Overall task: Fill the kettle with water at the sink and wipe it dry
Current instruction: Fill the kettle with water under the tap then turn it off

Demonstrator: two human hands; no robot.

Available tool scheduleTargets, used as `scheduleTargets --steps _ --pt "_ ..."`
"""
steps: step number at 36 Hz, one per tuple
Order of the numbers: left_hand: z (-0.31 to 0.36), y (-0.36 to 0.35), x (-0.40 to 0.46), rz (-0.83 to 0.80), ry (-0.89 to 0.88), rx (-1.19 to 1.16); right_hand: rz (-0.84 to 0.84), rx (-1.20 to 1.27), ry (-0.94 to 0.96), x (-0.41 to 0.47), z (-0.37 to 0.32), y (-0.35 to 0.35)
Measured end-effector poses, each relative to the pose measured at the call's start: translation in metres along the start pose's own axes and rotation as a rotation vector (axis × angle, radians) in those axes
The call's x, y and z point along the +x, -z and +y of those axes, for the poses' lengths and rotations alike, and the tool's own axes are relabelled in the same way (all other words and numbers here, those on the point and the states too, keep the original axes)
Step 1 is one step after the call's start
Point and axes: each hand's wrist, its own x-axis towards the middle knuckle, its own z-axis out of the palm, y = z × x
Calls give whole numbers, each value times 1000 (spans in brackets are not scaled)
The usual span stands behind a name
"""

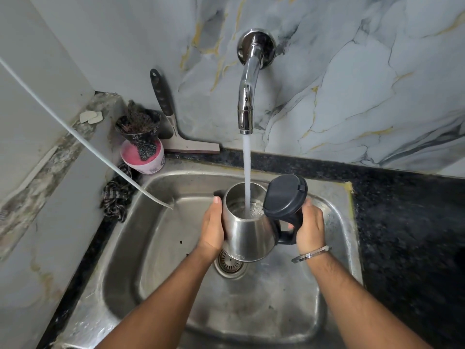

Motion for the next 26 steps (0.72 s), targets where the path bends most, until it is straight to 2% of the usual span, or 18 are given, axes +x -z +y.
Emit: scheduleTargets --steps 7,17,26 --pt "17 -9 -3 -17 34 -60 44 70 17 0 -12 -2" --pt "19 -16 -4 43 -4 -71 61 33 44 -1 -19 -3" --pt "17 -12 -8 48 -14 -76 158 -3 -1 -6 -17 -5"
